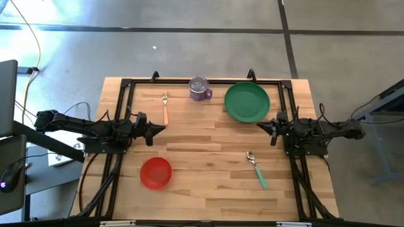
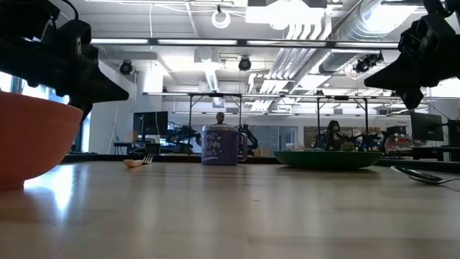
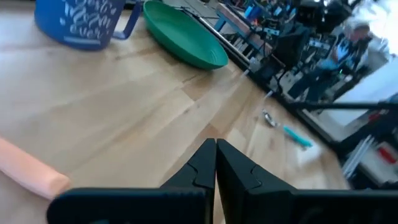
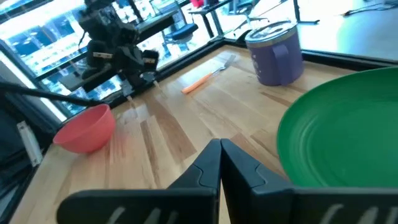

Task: Set table place
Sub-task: Put the orange bowl on the green plate

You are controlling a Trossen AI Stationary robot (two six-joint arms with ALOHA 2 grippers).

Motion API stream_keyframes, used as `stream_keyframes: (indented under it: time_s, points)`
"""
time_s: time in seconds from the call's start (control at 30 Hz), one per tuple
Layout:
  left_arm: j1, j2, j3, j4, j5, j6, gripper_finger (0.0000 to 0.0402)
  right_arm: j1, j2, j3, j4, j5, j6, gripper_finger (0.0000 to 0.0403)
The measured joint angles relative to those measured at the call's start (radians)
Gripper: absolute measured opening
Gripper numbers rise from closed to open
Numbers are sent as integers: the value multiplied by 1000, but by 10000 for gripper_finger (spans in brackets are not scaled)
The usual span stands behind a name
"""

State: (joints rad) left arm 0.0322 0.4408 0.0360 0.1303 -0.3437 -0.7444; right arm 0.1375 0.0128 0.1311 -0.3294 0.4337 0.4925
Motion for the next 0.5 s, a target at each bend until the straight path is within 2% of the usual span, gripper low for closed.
stream_keyframes:
  time_s: [0.17,0.27,0.37,0.5]
  points:
    - [0,0,7,-9,12,-81,0,0,0,0,13,52,69,0]
    - [0,24,78,-90,40,-112,0,0,0,0,97,81,74,0]
    - [0,77,226,-302,72,-99,0,0,0,0,223,114,12,0]
    - [0,224,492,-704,65,-82,0,0,1,0,334,175,-65,0]
